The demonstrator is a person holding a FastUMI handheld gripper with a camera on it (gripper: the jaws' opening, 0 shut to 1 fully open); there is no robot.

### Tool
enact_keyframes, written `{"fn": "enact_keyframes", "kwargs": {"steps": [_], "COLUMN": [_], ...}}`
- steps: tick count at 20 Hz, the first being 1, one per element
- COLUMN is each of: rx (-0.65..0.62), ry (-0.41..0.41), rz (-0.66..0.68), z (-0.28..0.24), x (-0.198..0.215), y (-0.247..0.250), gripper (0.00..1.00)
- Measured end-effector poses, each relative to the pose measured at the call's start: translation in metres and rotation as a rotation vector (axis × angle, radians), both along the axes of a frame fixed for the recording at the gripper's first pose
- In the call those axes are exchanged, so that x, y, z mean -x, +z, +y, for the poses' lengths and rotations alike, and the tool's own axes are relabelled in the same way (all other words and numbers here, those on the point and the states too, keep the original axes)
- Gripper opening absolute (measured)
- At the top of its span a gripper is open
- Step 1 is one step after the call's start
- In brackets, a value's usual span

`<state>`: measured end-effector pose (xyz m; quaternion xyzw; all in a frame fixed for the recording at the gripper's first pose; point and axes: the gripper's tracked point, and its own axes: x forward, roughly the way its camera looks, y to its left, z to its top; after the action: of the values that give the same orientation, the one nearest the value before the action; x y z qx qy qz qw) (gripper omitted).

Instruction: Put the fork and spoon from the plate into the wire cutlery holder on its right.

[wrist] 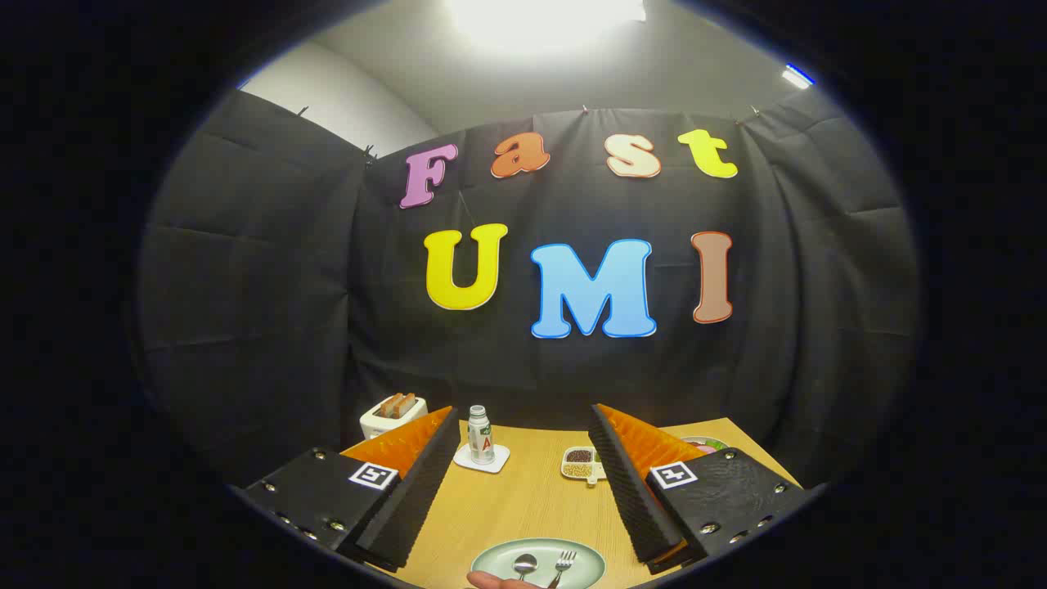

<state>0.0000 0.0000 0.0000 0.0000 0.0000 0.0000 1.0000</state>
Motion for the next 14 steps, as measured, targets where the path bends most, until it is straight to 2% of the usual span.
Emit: {"fn": "enact_keyframes", "kwargs": {"steps": [5,14], "rx": [0.011,0.055], "ry": [-0.037,-0.133], "rz": [0.214,0.315], "z": [-0.017,-0.053], "x": [0.006,0.025], "y": [-0.064,-0.123], "gripper": [0.97,0.97]}}
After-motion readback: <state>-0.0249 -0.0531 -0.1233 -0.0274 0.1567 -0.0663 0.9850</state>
